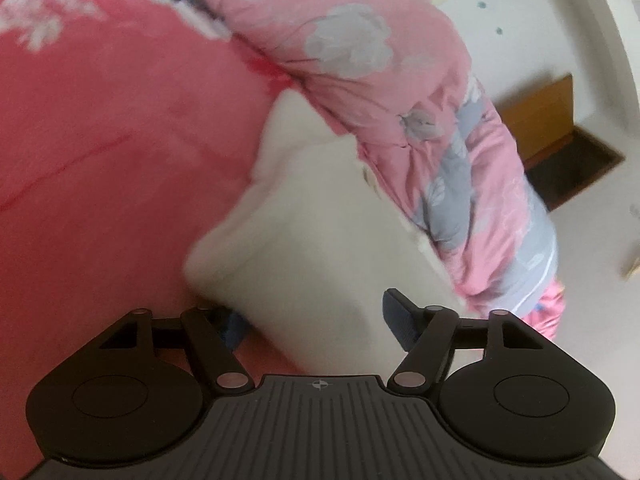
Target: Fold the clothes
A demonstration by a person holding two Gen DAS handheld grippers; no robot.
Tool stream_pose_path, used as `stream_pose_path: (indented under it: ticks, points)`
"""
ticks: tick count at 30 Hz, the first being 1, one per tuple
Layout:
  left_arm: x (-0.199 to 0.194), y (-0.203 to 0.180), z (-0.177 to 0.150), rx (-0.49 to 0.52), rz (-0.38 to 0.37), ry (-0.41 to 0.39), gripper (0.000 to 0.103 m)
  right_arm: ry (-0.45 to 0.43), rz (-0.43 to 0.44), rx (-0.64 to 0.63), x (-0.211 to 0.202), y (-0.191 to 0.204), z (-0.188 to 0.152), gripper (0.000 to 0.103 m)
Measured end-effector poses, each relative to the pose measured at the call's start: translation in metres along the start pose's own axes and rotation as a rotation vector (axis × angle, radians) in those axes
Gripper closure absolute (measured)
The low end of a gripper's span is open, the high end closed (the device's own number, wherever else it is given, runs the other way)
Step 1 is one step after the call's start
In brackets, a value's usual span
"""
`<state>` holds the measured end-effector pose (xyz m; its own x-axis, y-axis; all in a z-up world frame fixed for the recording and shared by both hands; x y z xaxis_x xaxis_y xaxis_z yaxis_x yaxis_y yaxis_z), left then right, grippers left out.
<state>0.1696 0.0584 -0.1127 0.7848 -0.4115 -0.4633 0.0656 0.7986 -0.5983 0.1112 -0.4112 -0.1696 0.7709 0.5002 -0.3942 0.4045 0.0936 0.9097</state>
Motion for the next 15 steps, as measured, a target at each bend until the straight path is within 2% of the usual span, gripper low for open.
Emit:
stream_pose_path:
  ticks: [2,3,4,7,10,13,15]
  points:
    - [0.007,-0.004,0.001,0.068,0.055,-0.01,0.052,-0.016,0.012,-0.011,0.009,0.003,0.004,0.062]
    - [0.008,-0.006,0.0,0.112,0.088,-0.01,0.065,-0.024,0.016,-0.025,0.013,0.005,0.006,0.066]
    - [0.008,-0.006,0.0,0.133,0.105,-0.012,0.072,-0.032,0.019,-0.046,0.017,0.007,0.007,0.07]
    - [0.005,-0.009,0.0,0.157,0.125,-0.022,0.084,-0.056,0.034,-0.14,0.024,0.014,0.005,0.075]
    - [-0.004,-0.014,0.002,0.166,0.122,-0.05,0.092,-0.088,0.032,-0.229,0.019,0.022,-0.001,0.081]
    - [-0.018,-0.025,0.006,0.201,0.114,-0.079,0.093,-0.106,0.039,-0.273,0.008,0.031,-0.008,0.085]
    - [-0.025,-0.027,0.008,0.188,0.105,-0.071,0.093,-0.113,0.046,-0.298,0.0,0.036,-0.014,0.086]
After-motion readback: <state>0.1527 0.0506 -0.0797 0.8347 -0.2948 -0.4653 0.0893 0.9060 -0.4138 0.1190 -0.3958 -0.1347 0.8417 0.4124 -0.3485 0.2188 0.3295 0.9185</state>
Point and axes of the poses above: each gripper's, at about its wrist camera, not at the fingertips, and x roughly the way its jaws point, y to its left, z to its top, the point moved 7 cm from there along x, roughly the way its jaws point, and after that the axes turned 13 degrees about x, right-handed, at the moved point
